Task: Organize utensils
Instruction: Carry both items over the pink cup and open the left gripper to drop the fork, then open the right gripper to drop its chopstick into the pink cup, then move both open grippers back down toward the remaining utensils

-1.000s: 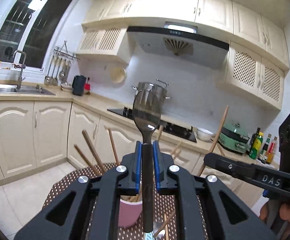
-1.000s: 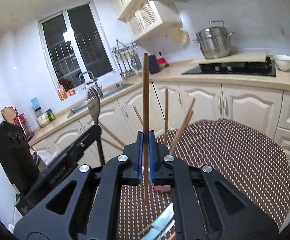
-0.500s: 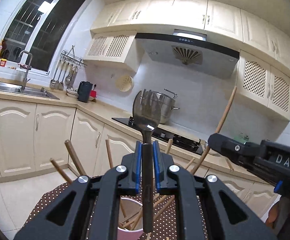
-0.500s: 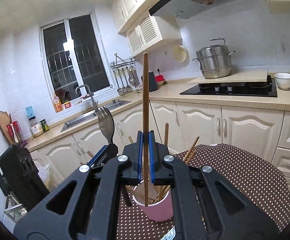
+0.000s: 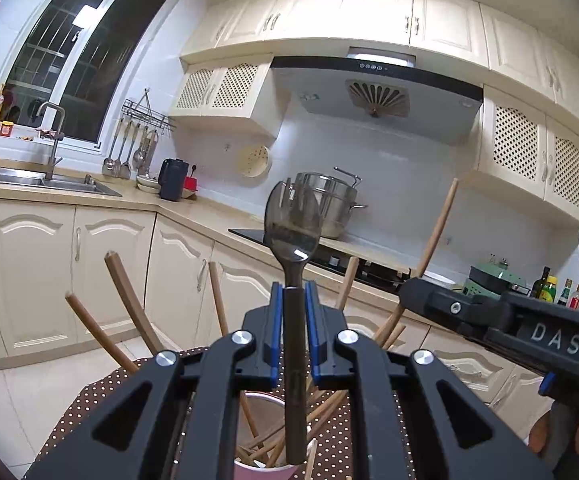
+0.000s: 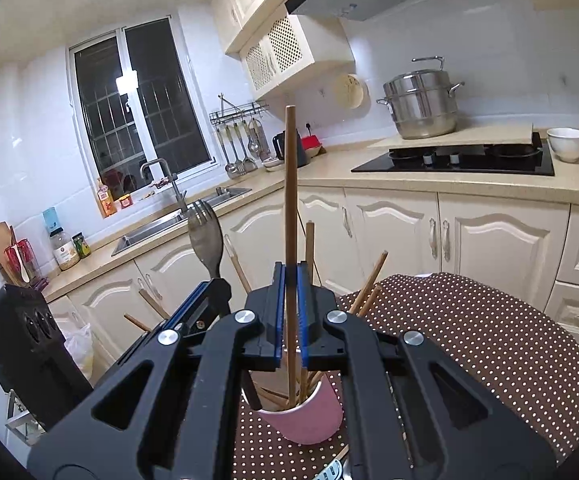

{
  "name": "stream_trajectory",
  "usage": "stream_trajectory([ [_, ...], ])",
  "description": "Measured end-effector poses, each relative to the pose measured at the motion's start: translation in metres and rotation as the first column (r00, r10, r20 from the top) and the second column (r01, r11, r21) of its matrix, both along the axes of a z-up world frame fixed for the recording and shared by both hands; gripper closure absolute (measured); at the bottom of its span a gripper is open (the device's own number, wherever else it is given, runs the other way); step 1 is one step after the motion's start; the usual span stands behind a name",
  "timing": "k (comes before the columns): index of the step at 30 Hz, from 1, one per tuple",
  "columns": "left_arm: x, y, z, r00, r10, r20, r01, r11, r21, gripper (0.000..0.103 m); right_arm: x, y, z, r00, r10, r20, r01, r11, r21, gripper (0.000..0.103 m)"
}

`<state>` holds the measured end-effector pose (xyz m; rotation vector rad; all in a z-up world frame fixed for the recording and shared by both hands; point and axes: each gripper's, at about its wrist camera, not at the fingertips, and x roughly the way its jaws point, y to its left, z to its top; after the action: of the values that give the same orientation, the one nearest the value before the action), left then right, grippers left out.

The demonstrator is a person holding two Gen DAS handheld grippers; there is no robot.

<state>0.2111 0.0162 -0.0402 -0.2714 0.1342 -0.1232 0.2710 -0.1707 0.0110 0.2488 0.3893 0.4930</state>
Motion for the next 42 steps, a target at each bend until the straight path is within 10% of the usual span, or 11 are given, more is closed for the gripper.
stream_trajectory([
  [42, -0.033, 0.035, 0.003, 0.977, -0.012, -0.214, 0.019, 0.999, 0.034, 0.052, -0.007, 0.016, -0.023, 0.989, -0.013, -0.147, -0.001, 0.995, -0.096, 0.096],
])
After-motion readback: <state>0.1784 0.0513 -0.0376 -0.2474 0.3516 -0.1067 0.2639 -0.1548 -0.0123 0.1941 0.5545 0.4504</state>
